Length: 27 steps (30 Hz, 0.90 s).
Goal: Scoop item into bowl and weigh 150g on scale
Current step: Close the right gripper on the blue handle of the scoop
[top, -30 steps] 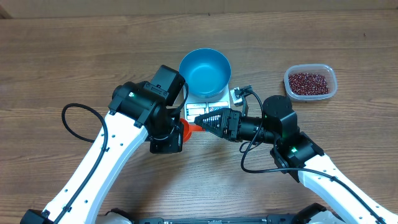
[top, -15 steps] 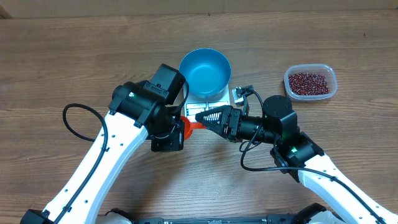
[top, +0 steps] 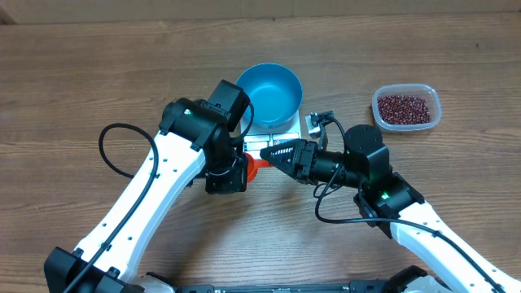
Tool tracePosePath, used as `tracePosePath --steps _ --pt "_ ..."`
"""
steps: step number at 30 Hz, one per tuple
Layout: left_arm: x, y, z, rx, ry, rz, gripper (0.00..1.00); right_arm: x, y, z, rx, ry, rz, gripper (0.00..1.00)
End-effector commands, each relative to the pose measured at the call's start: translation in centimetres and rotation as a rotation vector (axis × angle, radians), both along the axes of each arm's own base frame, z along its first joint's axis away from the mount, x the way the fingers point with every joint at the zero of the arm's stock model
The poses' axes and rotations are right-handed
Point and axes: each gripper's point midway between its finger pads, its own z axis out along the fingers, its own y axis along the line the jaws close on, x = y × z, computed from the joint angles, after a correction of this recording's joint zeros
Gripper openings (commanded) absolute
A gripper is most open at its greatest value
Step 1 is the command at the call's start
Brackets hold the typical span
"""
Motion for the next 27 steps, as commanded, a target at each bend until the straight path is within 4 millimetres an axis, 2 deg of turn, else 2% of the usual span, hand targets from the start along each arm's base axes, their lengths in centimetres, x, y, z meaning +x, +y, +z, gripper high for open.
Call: tracePosePath --steps 1,7,16,27 --pt "0.0 -0.6 0.2 -0.023 0.011 0.011 0.04 0.2 0.2 1.0 0.011 -0.028 0.000 0.50" --pt "0.4 -0.8 0.2 -0.032 -0.006 0.011 0.04 0.5 -0.1 0.1 -0.017 -0.001 -0.032 0.50" --pt "1.0 -0.7 0.1 -0.023 -0.036 0.012 0.04 0.7 -0.2 0.1 -0.021 -0.006 -0.040 0.49" --pt "1.3 -0.6 0.1 -0.014 -0.051 0.013 0.04 0.6 -0.2 -0.1 -0.033 -0.017 -0.035 0.41"
